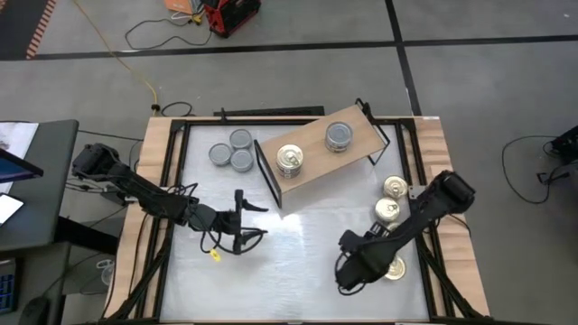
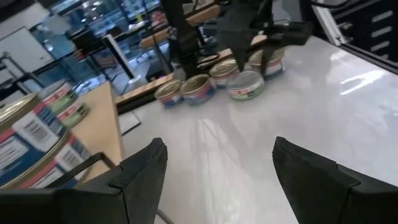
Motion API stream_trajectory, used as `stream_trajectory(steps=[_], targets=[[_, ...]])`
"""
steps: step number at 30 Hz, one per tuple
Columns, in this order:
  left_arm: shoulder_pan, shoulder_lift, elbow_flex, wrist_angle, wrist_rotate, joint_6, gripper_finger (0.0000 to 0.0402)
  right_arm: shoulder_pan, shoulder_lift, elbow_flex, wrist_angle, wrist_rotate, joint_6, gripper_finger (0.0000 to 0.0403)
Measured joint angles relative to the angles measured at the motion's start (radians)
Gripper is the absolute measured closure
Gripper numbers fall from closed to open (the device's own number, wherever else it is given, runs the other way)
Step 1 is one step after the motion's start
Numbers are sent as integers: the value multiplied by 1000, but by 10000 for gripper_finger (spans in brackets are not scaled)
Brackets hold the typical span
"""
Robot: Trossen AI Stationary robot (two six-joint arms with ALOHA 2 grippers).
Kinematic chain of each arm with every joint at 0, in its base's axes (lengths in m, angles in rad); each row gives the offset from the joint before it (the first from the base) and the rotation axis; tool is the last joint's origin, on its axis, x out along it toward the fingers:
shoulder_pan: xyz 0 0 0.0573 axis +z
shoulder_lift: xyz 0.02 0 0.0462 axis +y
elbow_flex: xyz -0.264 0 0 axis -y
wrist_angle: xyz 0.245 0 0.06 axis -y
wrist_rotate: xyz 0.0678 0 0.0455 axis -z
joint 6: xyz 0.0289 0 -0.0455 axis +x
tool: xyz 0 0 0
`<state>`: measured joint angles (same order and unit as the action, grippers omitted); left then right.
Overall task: Stack canned seafood by type on shelf
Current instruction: Stack the green tuna can on top of the green tuna can
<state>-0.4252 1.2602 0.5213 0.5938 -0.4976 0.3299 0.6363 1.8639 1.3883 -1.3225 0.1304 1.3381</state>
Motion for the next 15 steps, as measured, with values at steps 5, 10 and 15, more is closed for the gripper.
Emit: stream_trajectory(steps=[5,10,15], targets=[[0,0,0,9,3,48,123,-42,76,21,-7,-163,55,178],[0,0,0,27,4,54,123,-32,107,21,-9,-195,65,180],[0,0,0,26,4,43,123,-16,106,21,-46,-197,105,203]])
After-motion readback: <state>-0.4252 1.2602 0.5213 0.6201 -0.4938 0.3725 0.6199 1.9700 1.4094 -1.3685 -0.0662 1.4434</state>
